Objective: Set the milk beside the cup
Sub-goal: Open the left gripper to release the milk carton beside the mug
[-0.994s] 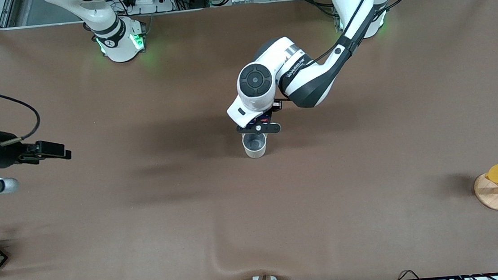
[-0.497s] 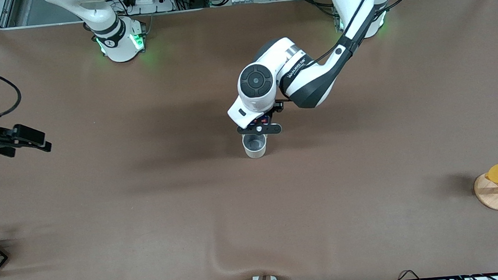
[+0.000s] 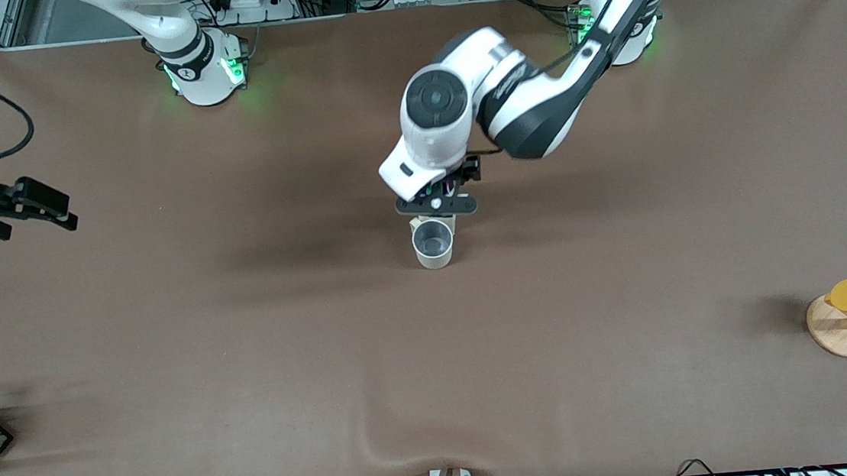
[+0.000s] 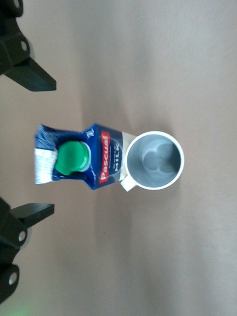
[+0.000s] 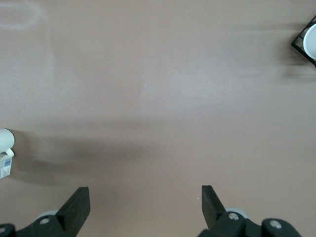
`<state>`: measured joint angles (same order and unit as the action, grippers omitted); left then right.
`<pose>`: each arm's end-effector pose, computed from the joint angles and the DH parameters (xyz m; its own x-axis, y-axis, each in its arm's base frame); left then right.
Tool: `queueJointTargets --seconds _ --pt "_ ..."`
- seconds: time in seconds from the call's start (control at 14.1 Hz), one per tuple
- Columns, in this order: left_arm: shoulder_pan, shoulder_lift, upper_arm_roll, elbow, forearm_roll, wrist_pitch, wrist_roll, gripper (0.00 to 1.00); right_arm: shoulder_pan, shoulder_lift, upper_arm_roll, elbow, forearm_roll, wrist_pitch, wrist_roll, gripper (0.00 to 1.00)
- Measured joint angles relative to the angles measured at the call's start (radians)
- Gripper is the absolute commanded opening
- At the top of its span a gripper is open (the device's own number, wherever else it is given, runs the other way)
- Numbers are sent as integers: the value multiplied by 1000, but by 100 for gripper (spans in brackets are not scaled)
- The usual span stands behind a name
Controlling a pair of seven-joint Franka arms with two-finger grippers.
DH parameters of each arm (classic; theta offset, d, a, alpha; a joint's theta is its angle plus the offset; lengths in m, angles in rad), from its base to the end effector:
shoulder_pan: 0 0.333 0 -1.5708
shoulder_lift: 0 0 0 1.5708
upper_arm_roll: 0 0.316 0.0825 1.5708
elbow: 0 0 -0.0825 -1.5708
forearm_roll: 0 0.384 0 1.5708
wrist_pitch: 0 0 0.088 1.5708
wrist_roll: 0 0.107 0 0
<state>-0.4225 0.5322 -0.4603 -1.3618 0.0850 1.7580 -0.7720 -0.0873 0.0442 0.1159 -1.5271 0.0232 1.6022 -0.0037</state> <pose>0.4901 -0.4874 0.4301 0.9831 -0.0864 -0.1613 -0.0800 -0.9958 0.0454 0.5713 0.0172 0.6233 0.9990 0.0313 0.0313 0.0322 -0.9991 -0.0282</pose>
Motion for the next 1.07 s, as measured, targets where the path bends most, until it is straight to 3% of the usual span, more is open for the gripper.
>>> queueJointTargets --seconds 0.14,0.36,0.71,1.07 --pt "48 -74 9 4 0 -18 -2 100 31 -17 -34 -29 -4 21 0 100" --pt "205 -184 18 5 2 -44 1 100 65 -17 -88 -62 -4 48 -10 100" --pt "511 -281 19 3 0 -179 253 100 66 -17 -92 -66 -4 65 -12 100" --pt "627 -358 16 3 -1 -276 437 100 66 -17 -93 -66 -4 73 -12 100"
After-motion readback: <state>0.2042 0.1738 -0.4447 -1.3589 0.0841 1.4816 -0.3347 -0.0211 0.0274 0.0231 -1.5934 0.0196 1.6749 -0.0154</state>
